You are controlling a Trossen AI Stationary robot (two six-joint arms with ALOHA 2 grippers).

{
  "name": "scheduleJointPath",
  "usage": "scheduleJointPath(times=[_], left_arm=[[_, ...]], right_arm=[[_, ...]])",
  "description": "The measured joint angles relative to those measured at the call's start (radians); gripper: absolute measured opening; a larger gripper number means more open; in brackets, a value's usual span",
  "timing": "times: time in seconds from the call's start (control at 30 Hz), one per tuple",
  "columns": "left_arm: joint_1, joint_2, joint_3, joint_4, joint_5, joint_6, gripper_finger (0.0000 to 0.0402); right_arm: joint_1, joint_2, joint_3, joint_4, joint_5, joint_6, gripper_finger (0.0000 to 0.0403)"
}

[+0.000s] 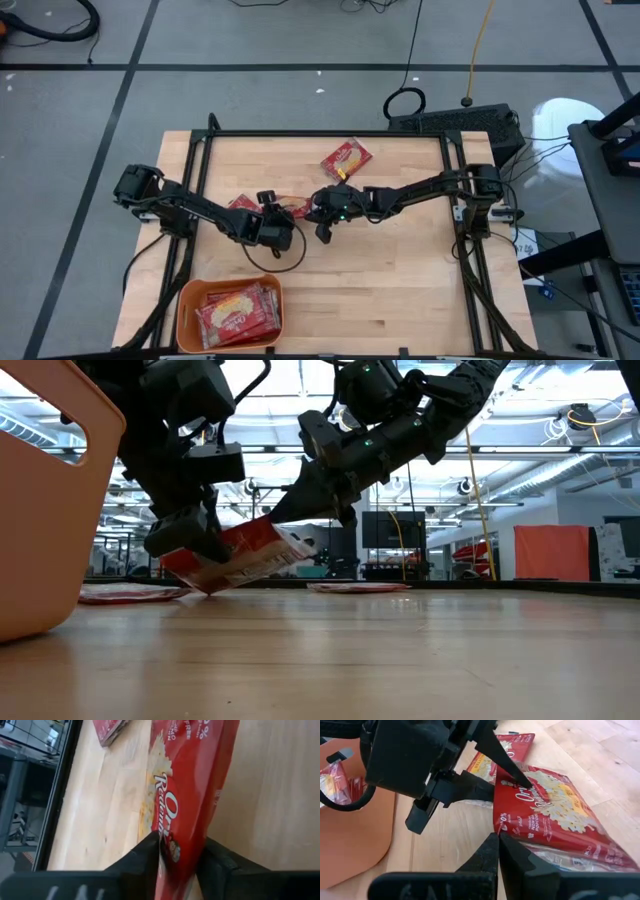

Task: Sort popcorn bags into baskets
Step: Put the popcorn bag into the orange bin

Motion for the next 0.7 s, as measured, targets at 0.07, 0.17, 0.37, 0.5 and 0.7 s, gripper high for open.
scheduleJointPath(times=[0.07,0.17,0.37,0.5,0.7], left_arm=[[0.000,0.000,0.000,0.000,-0.003,0.007,0.0094],[-0.001,0.000,0.000,0.000,-0.008,0.011,0.0060],[-0.008,0.000,0.000,0.000,-0.003,0.010,0.0033],[-0.015,-0.005,0.000,-0.005,-0.002,0.011,0.0046],[-0.046,-0.063,0.013,-0.092,0.017,0.005,0.0033]], right_arm=[[0.000,0.000,0.000,0.000,0.000,0.000,0.0000],[0.000,0.000,0.000,0.000,0.000,0.000,0.0000],[0.000,0.000,0.001,0.000,0.006,-0.020,0.0000],[0.000,0.000,0.001,0.000,0.042,-0.040,0.0021],[0.002,-0.055,0.002,-0.019,0.058,-0.077,0.0082]])
